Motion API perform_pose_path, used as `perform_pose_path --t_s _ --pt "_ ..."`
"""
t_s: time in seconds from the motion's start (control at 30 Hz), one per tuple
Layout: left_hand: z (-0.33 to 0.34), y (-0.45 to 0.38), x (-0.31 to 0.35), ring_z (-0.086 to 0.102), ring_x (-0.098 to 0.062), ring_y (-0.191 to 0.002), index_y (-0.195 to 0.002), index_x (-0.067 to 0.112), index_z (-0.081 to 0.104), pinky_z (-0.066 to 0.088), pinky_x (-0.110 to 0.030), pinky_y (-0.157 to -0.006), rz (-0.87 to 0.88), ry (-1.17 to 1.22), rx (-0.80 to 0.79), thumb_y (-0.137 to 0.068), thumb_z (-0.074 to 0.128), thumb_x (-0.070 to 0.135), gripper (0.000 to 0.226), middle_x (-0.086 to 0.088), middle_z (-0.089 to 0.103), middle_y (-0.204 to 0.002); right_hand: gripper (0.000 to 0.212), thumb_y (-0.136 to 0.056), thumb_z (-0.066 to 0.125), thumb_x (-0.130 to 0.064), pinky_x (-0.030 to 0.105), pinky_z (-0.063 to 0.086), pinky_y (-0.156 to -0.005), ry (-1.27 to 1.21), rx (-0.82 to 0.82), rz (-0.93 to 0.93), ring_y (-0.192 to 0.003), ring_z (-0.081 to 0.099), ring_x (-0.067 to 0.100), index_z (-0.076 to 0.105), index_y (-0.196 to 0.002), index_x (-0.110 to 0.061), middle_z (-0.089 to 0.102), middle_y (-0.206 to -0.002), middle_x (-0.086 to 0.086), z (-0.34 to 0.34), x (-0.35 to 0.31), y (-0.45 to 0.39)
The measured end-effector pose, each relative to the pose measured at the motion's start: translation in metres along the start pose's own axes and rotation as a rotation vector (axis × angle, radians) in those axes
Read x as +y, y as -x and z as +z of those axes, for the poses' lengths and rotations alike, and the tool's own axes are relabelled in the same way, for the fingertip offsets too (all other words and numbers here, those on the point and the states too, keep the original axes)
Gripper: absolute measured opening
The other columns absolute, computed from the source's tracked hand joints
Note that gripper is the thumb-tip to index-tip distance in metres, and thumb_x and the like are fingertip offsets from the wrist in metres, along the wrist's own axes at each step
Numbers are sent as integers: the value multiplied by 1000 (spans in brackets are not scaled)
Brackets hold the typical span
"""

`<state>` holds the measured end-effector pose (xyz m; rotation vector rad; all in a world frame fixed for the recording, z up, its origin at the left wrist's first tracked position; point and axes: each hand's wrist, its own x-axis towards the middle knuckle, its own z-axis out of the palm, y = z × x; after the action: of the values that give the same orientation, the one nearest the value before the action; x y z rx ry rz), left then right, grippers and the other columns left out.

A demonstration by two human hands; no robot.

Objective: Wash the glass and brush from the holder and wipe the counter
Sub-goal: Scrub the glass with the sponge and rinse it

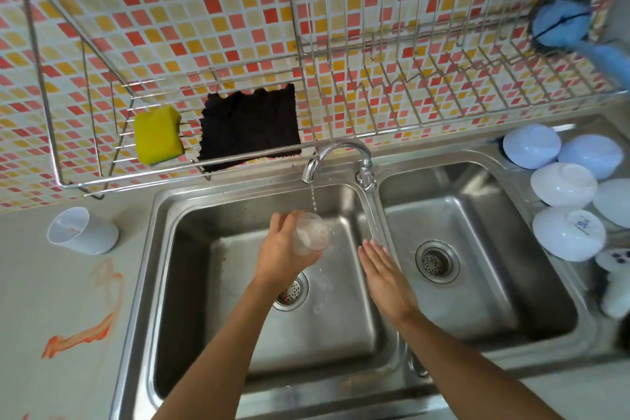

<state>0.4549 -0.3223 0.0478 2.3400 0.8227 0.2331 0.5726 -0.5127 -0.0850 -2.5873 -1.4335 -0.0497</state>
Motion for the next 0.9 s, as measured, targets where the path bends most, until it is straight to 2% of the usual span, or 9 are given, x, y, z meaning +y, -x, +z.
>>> perform_pose_path --t_s 0.03,0.17,0.3,0.43,0.5,0.57,0.63,0.77,0.9 --pt "3 2 -5 55 -17 -106 -134 24 47 46 -25 -85 -13 -32 -29 -62 87 31 82 4 42 -126 62 -74 40 14 35 10 -120 4 -21 -14 -132 49 32 51 -135 3 49 -143 18 0 0 0" --pt "17 11 -24 53 -22 -110 -132 25 48 49 -33 -90 -40 -116 -105 -59 86 29 82 2 42 -122 79 -61 66 22 35 11 -118 -6 -88 17 -135 45 29 50 -136 3 50 -143 17 -2 -1 -2" --pt "29 21 -41 48 -26 -109 -133 20 48 50 -41 -90 -20 -213 -172 -61 85 31 82 -4 42 -122 70 -67 58 20 36 11 -118 -18 -74 19 -134 46 31 51 -135 4 51 -141 19 -6 -2 -4" --pt "30 28 -48 42 -28 -113 -140 17 42 34 -33 -102 34 -439 -233 -72 78 33 78 -9 41 -129 65 -73 63 10 35 13 -119 -82 -88 31 -136 44 29 50 -136 3 50 -143 18 -6 -1 1" --pt "28 28 -48 41 -29 -116 -141 19 40 30 -35 -103 47 -569 -231 -74 77 30 77 -10 41 -133 53 -84 49 -7 38 19 -119 -115 -49 13 -137 42 28 50 -136 3 50 -143 18 -7 0 2" --pt "25 28 -46 43 -28 -117 -140 23 39 29 -40 -102 58 -710 -224 -73 76 28 77 -9 41 -135 57 -86 36 -20 43 27 -118 -136 -60 26 -138 42 28 51 -136 3 49 -143 18 -11 -2 1" --pt "20 28 -46 44 -27 -117 -138 26 40 31 -42 -100 59 -822 -215 -71 75 21 76 -8 42 -134 62 -85 32 -25 46 31 -116 -133 -84 36 -138 41 28 50 -136 3 48 -144 18 -14 -3 1" --pt "9 29 -43 55 -26 -108 -125 23 54 42 -43 -92 229 -990 -133 -62 70 8 66 -8 55 -121 64 -86 31 -29 47 30 -116 -125 -99 47 -139 40 29 49 -137 4 47 -145 19 -16 -4 1" --pt "-8 27 -31 57 -24 -112 -125 20 56 47 -45 -92 430 -1152 -60 -66 41 3 63 -6 59 -121 62 -86 32 -28 46 31 -116 -133 -93 60 -137 42 29 51 -135 4 50 -142 20 -15 -3 1"
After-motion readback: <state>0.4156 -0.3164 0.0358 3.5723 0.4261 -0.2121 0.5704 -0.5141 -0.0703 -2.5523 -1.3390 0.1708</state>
